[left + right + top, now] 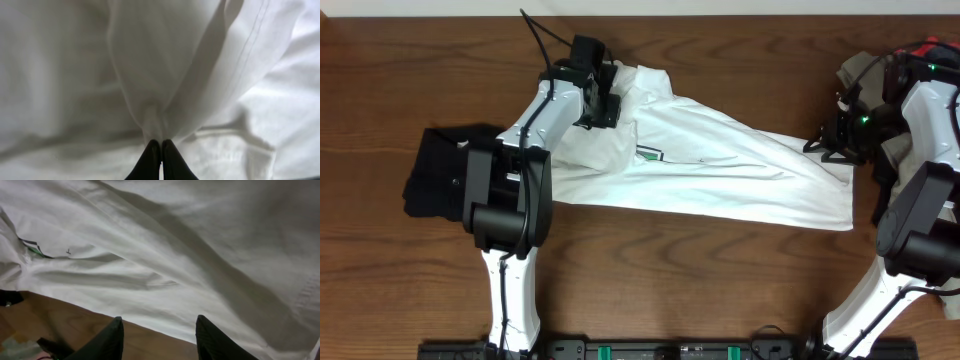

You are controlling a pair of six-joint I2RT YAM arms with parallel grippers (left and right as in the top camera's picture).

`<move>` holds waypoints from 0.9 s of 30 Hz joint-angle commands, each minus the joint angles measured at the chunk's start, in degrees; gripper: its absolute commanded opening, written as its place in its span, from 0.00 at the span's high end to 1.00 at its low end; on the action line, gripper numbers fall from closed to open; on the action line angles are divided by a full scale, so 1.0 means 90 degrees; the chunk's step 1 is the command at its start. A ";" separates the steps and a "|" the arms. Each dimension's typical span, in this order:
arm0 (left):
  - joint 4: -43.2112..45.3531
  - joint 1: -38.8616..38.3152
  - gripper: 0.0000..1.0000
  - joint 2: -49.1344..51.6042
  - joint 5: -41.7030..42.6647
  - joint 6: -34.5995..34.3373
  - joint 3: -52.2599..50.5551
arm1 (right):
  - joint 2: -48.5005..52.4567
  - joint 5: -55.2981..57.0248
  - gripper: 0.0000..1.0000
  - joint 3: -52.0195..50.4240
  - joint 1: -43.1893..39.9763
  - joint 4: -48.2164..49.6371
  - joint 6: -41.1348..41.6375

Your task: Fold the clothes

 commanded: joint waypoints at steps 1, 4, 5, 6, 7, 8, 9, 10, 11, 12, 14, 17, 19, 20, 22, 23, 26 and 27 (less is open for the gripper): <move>-0.0238 -0.0015 0.94 -0.0532 0.0058 0.0000 0.0270 | -0.0049 -0.0022 0.55 0.0039 0.0051 0.0017 -0.0102; -0.0486 -0.0015 0.94 -0.1010 0.0061 -0.0005 0.0321 | -0.0049 -0.0024 0.55 0.0039 0.0051 0.0024 -0.0102; -0.0585 -0.0015 0.94 -0.1195 0.0061 -0.0002 0.0321 | -0.0049 -0.0024 0.55 0.0039 0.0051 0.0032 -0.0102; -0.0682 -0.0015 0.94 -0.1367 0.0058 0.0000 0.0321 | -0.0049 -0.0024 0.55 0.0039 0.0051 0.0032 -0.0102; -0.0780 -0.0015 0.94 -0.1511 0.0058 -0.0002 0.0321 | -0.0049 -0.0024 0.55 0.0039 0.0051 0.0034 -0.0102; -0.0901 -0.0015 0.94 -0.1676 0.0061 -0.0002 0.0321 | -0.0049 -0.0027 0.55 0.0039 0.0051 0.0034 -0.0102; -0.1025 -0.0017 0.94 -0.1809 0.0061 -0.0002 0.0321 | -0.0049 -0.0024 0.55 0.0039 0.0053 0.0034 -0.0102; -0.1188 -0.0017 0.94 -0.1960 0.0061 -0.0002 0.0321 | -0.0049 -0.0024 0.55 0.0039 0.0053 0.0034 -0.0102; -0.1338 -0.0024 0.94 -0.2076 0.0061 -0.0005 0.0321 | -0.0049 -0.0024 0.55 0.0039 0.0051 0.0036 -0.0102; -0.1525 -0.0029 0.94 -0.2195 0.0061 -0.0007 0.0321 | -0.0049 -0.0024 0.55 0.0039 0.0051 0.0036 -0.0102; -0.1882 -0.0029 0.94 -0.2368 0.0063 -0.0119 0.0321 | -0.0049 -0.0024 0.55 0.0039 0.0051 0.0036 -0.0102; -0.2407 -0.0029 0.94 -0.2533 0.0063 -0.0238 0.0321 | -0.0049 -0.0024 0.55 0.0039 0.0051 0.0034 -0.0102; -0.2756 -0.0029 0.94 -0.2616 0.0063 -0.0347 0.0321 | -0.0049 -0.0027 0.54 0.0039 0.0053 0.0034 -0.0100; -0.2948 -0.0029 0.94 -0.2652 0.0075 -0.0440 0.0321 | -0.0049 -0.0027 0.55 0.0039 0.0053 0.0034 -0.0100; -0.3249 -0.0041 0.94 -0.2705 0.0155 -0.0573 0.0321 | -0.0049 -0.0027 0.55 0.0039 0.0053 0.0034 -0.0100; -0.3405 -0.0046 0.94 -0.2737 0.0270 -0.0600 0.0321 | -0.0049 -0.0027 0.55 0.0039 0.0053 0.0032 -0.0100; -0.3769 -0.0092 0.94 -0.2834 0.0510 -0.0833 0.0321 | -0.0049 -0.0027 0.55 0.0039 0.0051 0.0034 -0.0100; -0.3854 -0.0114 0.94 -0.2866 0.0512 -0.0899 0.0321 | -0.0049 -0.0027 0.54 0.0039 0.0051 0.0036 -0.0100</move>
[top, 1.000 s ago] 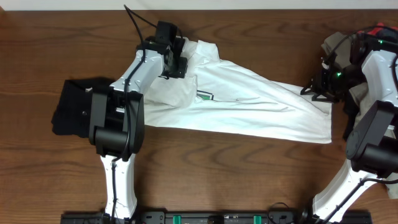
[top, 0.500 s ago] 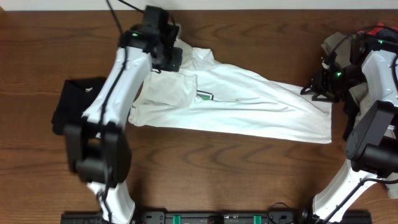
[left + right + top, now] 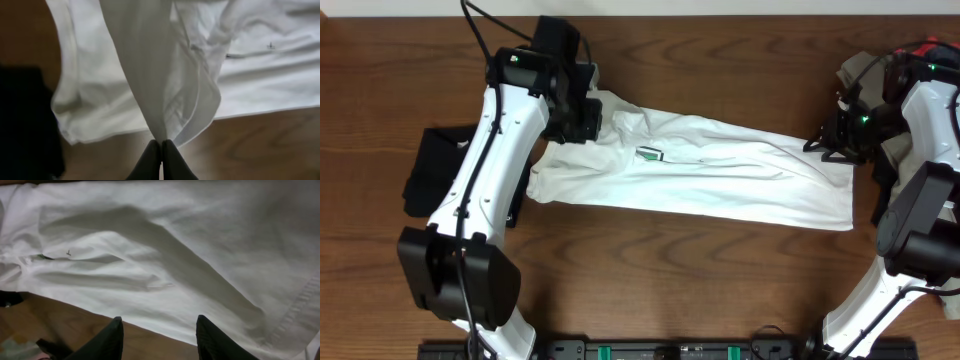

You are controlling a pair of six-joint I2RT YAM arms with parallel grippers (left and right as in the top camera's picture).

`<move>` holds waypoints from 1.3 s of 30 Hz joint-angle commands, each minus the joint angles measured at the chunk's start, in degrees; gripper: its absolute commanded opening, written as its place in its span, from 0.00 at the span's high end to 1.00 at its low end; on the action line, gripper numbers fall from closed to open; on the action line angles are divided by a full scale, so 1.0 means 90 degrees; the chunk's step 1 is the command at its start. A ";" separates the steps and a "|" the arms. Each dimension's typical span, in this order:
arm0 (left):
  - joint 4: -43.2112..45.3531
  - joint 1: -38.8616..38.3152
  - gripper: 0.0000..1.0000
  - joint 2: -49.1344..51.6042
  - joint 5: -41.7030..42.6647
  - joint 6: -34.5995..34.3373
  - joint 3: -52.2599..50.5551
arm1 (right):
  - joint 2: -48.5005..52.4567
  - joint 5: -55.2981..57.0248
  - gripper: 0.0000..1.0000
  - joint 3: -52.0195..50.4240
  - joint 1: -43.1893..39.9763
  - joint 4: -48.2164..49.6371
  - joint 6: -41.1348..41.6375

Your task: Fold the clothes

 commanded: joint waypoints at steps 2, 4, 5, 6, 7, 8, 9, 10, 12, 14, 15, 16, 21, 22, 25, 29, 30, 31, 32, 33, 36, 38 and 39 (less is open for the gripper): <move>-0.0308 -0.0124 0.94 -0.0325 0.0248 -0.0444 0.0049 | -0.0049 -0.0024 0.54 0.0039 0.0051 0.0000 -0.0100; -0.0457 -0.0177 0.94 -0.0362 0.0248 -0.0554 0.0049 | -0.0049 -0.0024 0.54 0.0039 0.0051 0.0000 -0.0100; -0.0532 -0.0194 0.94 -0.0364 0.0245 -0.0602 0.0049 | -0.0049 -0.0024 0.54 0.0039 0.0051 -0.0002 -0.0100; -0.0614 -0.0209 0.94 -0.0367 0.0245 -0.0644 0.0049 | -0.0049 -0.0024 0.54 0.0039 0.0051 -0.0002 -0.0100; -0.0716 -0.0214 0.94 -0.0367 0.0240 -0.0658 0.0049 | -0.0049 -0.0024 0.54 0.0039 0.0051 -0.0005 -0.0100; -0.0811 -0.0214 0.94 -0.0367 0.0216 -0.0658 0.0049 | -0.0049 -0.0024 0.54 0.0039 0.0051 -0.0007 -0.0100; -0.0891 -0.0214 0.93 -0.0367 0.0170 -0.0661 0.0046 | -0.0049 -0.0024 0.54 0.0039 0.0051 -0.0007 -0.0100; -0.0979 -0.0214 0.94 -0.0367 0.0095 -0.0665 0.0046 | -0.0049 -0.0024 0.53 0.0039 0.0051 -0.0007 -0.0100; -0.1134 -0.0214 0.94 -0.0367 -0.0134 -0.0709 0.0046 | -0.0049 -0.0022 0.54 0.0039 0.0051 -0.0010 -0.0100; -0.1282 -0.0214 0.94 -0.0367 -0.0308 -0.0707 0.0046 | -0.0049 -0.0019 0.53 0.0039 0.0051 -0.0022 -0.0100; -0.1316 -0.0214 0.94 -0.0367 -0.0367 -0.0707 0.0046 | -0.0049 -0.0015 0.53 0.0039 0.0051 -0.0027 -0.0100; -0.1343 -0.0211 0.94 -0.0367 -0.0452 -0.0704 0.0044 | -0.0049 0.0027 0.53 0.0039 0.0051 -0.0032 -0.0100; -0.1348 -0.0211 0.93 -0.0367 -0.0743 -0.0704 0.0039 | -0.0049 0.0090 0.52 0.0039 0.0051 0.0000 -0.0100; -0.1348 -0.0211 0.88 -0.0367 -0.0797 -0.0702 0.0039 | -0.0049 0.0092 0.51 0.0039 0.0051 0.0024 -0.0104; -0.1345 -0.0211 0.71 -0.0367 -0.0906 -0.0702 0.0039 | -0.0049 0.0097 0.50 0.0039 0.0051 0.0075 -0.0104; -0.1345 -0.0211 0.65 -0.0367 -0.0981 -0.0699 0.0039 | -0.0049 0.0236 0.49 0.0039 0.0051 0.0075 -0.0102; -0.1336 -0.0211 0.62 -0.0367 -0.1003 -0.0699 0.0039 | -0.0049 0.0260 0.48 0.0039 0.0051 0.0073 -0.0102; -0.1297 -0.0211 0.60 -0.0367 -0.0996 -0.0702 0.0039 | -0.0049 0.0260 0.48 0.0039 0.0051 0.0073 -0.0102; -0.1231 -0.0214 0.59 -0.0367 -0.0993 -0.0702 0.0036 | -0.0049 0.0257 0.48 0.0039 0.0051 0.0073 -0.0102; -0.1129 -0.0226 0.58 -0.0367 -0.0991 -0.0702 0.0010 | -0.0049 0.0257 0.48 0.0039 0.0051 0.0073 -0.0102; -0.0597 -0.0355 0.58 -0.0359 -0.0697 -0.0508 -0.0211 | -0.0049 0.0257 0.47 0.0039 0.0051 0.0075 -0.0102; -0.0228 -0.0500 0.57 -0.0311 -0.0279 -0.0151 -0.0391 | -0.0049 0.0257 0.47 0.0039 0.0051 0.0075 -0.0100; -0.0039 -0.0583 0.56 -0.0277 -0.0141 -0.0024 -0.0483 | -0.0049 0.0257 0.47 0.0039 0.0051 0.0073 -0.0102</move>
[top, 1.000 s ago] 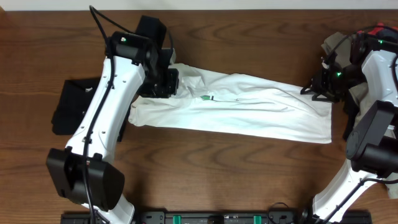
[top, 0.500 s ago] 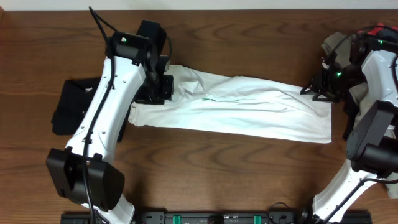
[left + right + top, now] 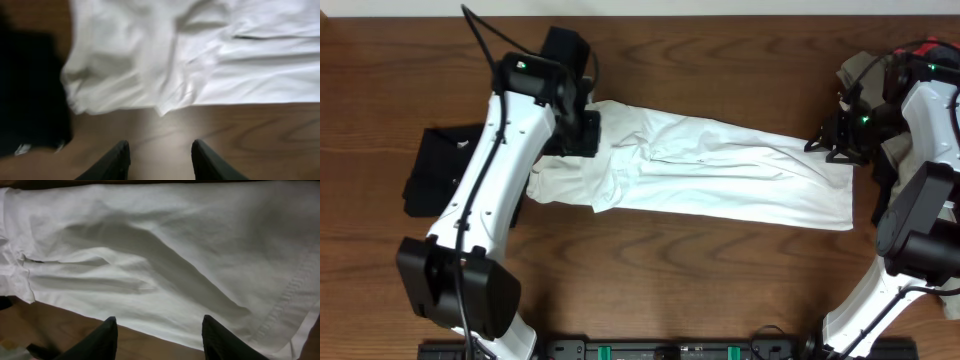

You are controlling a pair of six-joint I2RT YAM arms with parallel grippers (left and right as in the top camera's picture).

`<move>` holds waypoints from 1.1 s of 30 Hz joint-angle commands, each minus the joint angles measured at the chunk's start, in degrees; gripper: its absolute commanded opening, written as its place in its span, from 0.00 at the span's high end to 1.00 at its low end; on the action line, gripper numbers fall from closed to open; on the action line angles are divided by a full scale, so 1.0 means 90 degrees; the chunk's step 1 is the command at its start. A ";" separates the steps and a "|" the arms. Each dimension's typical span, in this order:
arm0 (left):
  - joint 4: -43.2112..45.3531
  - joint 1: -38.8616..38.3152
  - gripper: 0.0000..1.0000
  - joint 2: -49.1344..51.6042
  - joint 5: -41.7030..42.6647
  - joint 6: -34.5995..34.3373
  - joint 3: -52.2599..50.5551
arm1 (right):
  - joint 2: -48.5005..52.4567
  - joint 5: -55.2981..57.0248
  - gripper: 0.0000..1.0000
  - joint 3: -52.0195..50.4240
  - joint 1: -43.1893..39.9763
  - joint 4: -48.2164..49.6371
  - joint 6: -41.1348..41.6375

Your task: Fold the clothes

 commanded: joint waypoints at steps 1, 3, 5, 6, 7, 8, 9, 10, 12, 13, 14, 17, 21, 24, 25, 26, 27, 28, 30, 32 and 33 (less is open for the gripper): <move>0.0423 -0.0335 0.56 -0.0012 0.0568 0.0532 -0.0374 | -0.0049 0.0017 0.47 0.0039 0.0051 0.0000 -0.0102; 0.0845 -0.0571 0.55 0.0090 0.0585 0.0721 -0.0563 | -0.0049 0.0017 0.46 0.0039 0.0051 -0.0005 -0.0100; 0.1185 -0.0816 0.54 0.0197 0.0583 0.0996 -0.0738 | -0.0049 0.0017 0.46 0.0039 0.0051 -0.0007 -0.0100; 0.1345 -0.0920 0.54 0.0248 0.0576 0.1154 -0.0838 | -0.0049 0.0015 0.46 0.0039 0.0051 -0.0015 -0.0100; 0.1523 -0.1020 0.54 0.0294 0.0549 0.1246 -0.0952 | -0.0049 0.0015 0.46 0.0039 0.0051 -0.0019 -0.0100; 0.1681 -0.1086 0.53 0.0355 0.0447 0.1241 -0.1049 | -0.0049 0.0015 0.46 0.0039 0.0051 -0.0022 -0.0100; 0.1829 -0.1149 0.53 0.0423 0.0299 0.1241 -0.1141 | -0.0049 0.0015 0.46 0.0039 0.0051 -0.0022 -0.0100; 0.1953 -0.1183 0.53 0.0498 0.0177 0.1241 -0.1205 | -0.0049 0.0015 0.46 0.0039 0.0051 -0.0022 -0.0100; 0.2208 -0.1205 0.53 0.0656 -0.0002 0.1241 -0.1311 | -0.0049 0.0015 0.46 0.0039 0.0051 -0.0017 -0.0100; 0.2312 -0.1205 0.53 0.0714 -0.0024 0.1243 -0.1336 | -0.0049 0.0017 0.46 0.0039 0.0051 -0.0015 -0.0100; 0.2397 -0.1202 0.50 0.0784 -0.0056 0.1246 -0.1348 | -0.0049 0.0015 0.46 0.0039 0.0051 -0.0002 -0.0100; 0.2671 -0.1202 0.48 0.1044 -0.0457 0.1246 -0.1348 | -0.0049 0.0015 0.46 0.0039 0.0051 0.0049 -0.0100; 0.2924 -0.1202 0.47 0.1411 -0.0602 0.1248 -0.1348 | -0.0049 0.0015 0.46 0.0039 0.0051 0.0085 -0.0097; 0.3031 -0.1202 0.51 0.1520 -0.0976 0.1241 -0.1348 | -0.0049 0.0015 0.46 0.0039 0.0051 0.0092 -0.0097; 0.3092 -0.1202 0.51 0.1520 -0.1105 0.1239 -0.1348 | -0.0049 0.0015 0.46 0.0039 0.0051 0.0097 -0.0097; 0.3135 -0.1202 0.51 0.1503 -0.1200 0.1231 -0.1341 | -0.0049 0.0015 0.46 0.0039 0.0051 0.0100 -0.0097; 0.3189 -0.1200 0.51 0.1481 -0.1285 0.1171 -0.1341 | -0.0049 0.0015 0.46 0.0039 0.0051 0.0112 -0.0097; 0.3247 -0.1190 0.51 0.1472 -0.1355 0.1122 -0.1341 | -0.0049 0.0015 0.46 0.0039 0.0051 0.0124 -0.0097; 0.3298 -0.1171 0.50 0.1477 -0.1375 0.1115 -0.1343 | -0.0049 0.0015 0.46 0.0039 0.0051 0.0146 -0.0097; 0.3337 -0.1144 0.50 0.1518 -0.1379 0.1120 -0.1343 | -0.0049 0.0015 0.46 0.0039 0.0051 0.0160 -0.0097; 0.3354 -0.1115 0.50 0.1537 -0.1379 0.1117 -0.1343 | -0.0049 0.0015 0.46 0.0039 0.0051 0.0168 -0.0097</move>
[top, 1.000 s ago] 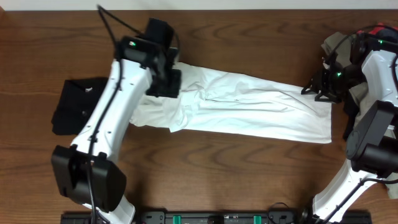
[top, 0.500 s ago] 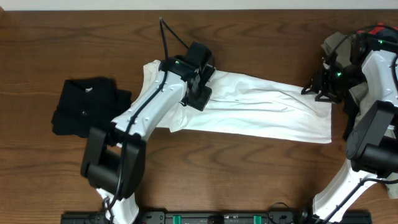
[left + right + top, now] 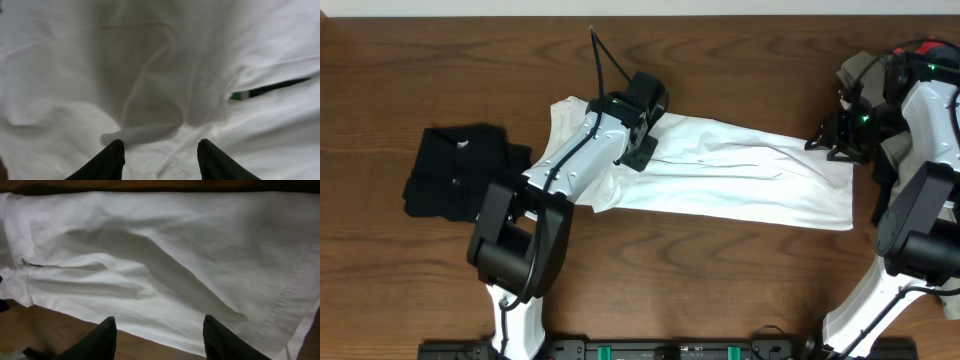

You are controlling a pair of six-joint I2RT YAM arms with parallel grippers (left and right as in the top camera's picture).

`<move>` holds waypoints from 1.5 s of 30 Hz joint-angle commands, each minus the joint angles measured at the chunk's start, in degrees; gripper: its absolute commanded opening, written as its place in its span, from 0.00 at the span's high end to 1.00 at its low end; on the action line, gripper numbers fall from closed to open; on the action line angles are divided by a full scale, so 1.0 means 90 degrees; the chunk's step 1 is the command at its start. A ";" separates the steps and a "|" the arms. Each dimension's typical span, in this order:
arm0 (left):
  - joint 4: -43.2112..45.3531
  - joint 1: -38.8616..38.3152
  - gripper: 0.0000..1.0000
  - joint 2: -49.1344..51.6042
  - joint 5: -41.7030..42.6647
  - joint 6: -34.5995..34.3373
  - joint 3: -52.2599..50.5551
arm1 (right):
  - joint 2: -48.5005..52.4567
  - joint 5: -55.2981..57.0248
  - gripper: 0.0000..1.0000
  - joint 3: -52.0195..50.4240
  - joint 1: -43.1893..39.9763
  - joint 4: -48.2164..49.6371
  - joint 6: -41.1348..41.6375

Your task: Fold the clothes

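Note:
A white garment lies stretched across the middle of the table, its left end bunched and creased. My left gripper is low over that bunched end and stands open, with only cloth between its fingers; a green tag shows there. At the garment's far right end my right gripper is open above the hem, holding nothing.
A folded black garment lies at the left of the table. A heap of more clothes sits at the far right behind the right arm. Bare wood runs along the front.
My left gripper, open near the garment's left edge by the black garment, now stands further right over the bunched white cloth. The garment's upper left corner now lies spread out. The right gripper has stayed put.
My left gripper was shut on a fold of the white garment at its upper left, then held that fold lifted further left. Then it was open, the cloth dropped and bunched. Now it is open over the bunch. My right gripper stayed open at the right end throughout.

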 commanded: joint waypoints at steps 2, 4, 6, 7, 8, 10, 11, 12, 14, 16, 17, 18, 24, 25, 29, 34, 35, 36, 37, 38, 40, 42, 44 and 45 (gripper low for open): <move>0.0051 0.0151 0.50 0.0029 -0.0236 -0.0058 -0.0010 | -0.0049 -0.0010 0.46 0.0039 0.0051 0.0029 -0.0097; 0.0046 0.0240 0.50 0.0063 -0.0233 -0.0058 -0.0010 | -0.0049 -0.0010 0.46 0.0039 0.0051 0.0029 -0.0097; 0.0044 0.0338 0.52 0.0138 -0.0223 -0.0248 -0.0010 | -0.0049 -0.0010 0.46 0.0039 0.0053 0.0024 -0.0097; 0.0039 0.0369 0.55 0.0180 -0.0177 -0.0359 -0.0010 | -0.0049 -0.0010 0.46 0.0039 0.0051 0.0024 -0.0097; 0.0012 0.0386 0.59 0.0211 0.0007 -0.0391 -0.0010 | -0.0049 -0.0010 0.46 0.0039 0.0051 0.0024 -0.0097; -0.0075 0.0386 0.73 0.0240 0.0542 -0.0391 -0.0010 | -0.0049 -0.0010 0.46 0.0039 0.0051 0.0022 -0.0097; -0.0124 0.0367 0.80 0.0238 0.0784 -0.0391 -0.0010 | -0.0049 -0.0010 0.46 0.0039 0.0051 0.0022 -0.0097; -0.0163 0.0338 0.86 0.0226 0.0959 -0.0391 -0.0007 | -0.0049 -0.0010 0.46 0.0039 0.0051 0.0022 -0.0097; -0.0250 0.0282 0.94 0.0146 0.1141 -0.0406 0.0000 | -0.0049 -0.0010 0.46 0.0039 0.0051 0.0022 -0.0097; -0.0342 0.0226 0.94 0.0039 0.1139 -0.0491 0.0073 | -0.0049 -0.0010 0.46 0.0039 0.0051 0.0019 -0.0097; -0.0410 0.0202 0.94 -0.0049 0.1137 -0.0491 0.0146 | -0.0049 -0.0010 0.46 0.0039 0.0051 0.0019 -0.0097; -0.0461 0.0194 0.94 -0.0129 0.1137 -0.0503 0.0209 | -0.0049 -0.0007 0.46 0.0039 0.0051 0.0019 -0.0097; -0.0629 0.0187 0.94 -0.0993 0.1421 -0.0682 0.0347 | -0.0049 -0.0010 0.46 0.0039 0.0051 0.0015 -0.0097; -0.0685 0.0187 0.94 -0.1149 0.1622 -0.0685 0.0347 | -0.0049 -0.0010 0.46 0.0039 0.0051 0.0012 -0.0097; -0.0984 0.0124 0.94 -0.1396 0.1977 -0.0899 0.0347 | -0.0049 -0.0010 0.46 0.0039 0.0051 0.0015 -0.0097; -0.1372 -0.0114 0.94 -0.1379 0.2011 -0.0942 0.0323 | -0.0049 -0.0007 0.45 0.0039 0.0051 -0.0005 -0.0097; -0.1389 -0.0165 0.94 -0.1379 0.2011 -0.0940 0.0299 | -0.0049 -0.0005 0.45 0.0039 0.0051 -0.0005 -0.0097; -0.1396 -0.0199 0.94 -0.1379 0.2006 -0.0940 0.0289 | -0.0049 0.0000 0.44 0.0039 0.0051 -0.0005 -0.0097; -0.1396 -0.0238 0.94 -0.1370 0.1987 -0.0940 0.0279 | -0.0049 0.0056 0.44 0.0039 0.0051 -0.0005 -0.0097; -0.1399 -0.0272 0.94 -0.1360 0.1933 -0.0940 0.0277 | -0.0049 0.0206 0.43 0.0039 0.0051 -0.0007 -0.0058; -0.1418 -0.0301 0.94 -0.1350 0.1812 -0.0940 0.0277 | -0.0049 0.0763 0.41 0.0039 0.0049 -0.0036 0.0214; -0.1447 -0.0306 0.94 -0.1348 0.1724 -0.0940 0.0277 | -0.0049 0.1435 0.37 0.0039 0.0034 -0.0141 0.0554; -0.1464 -0.0304 0.94 -0.1348 0.1724 -0.0933 0.0277 | -0.0049 0.1770 0.35 0.0039 -0.0022 -0.0240 0.0716; -0.1467 -0.0306 0.94 -0.1348 0.1727 -0.0889 0.0277 | -0.0049 0.1780 0.34 0.0039 -0.0056 -0.0277 0.0738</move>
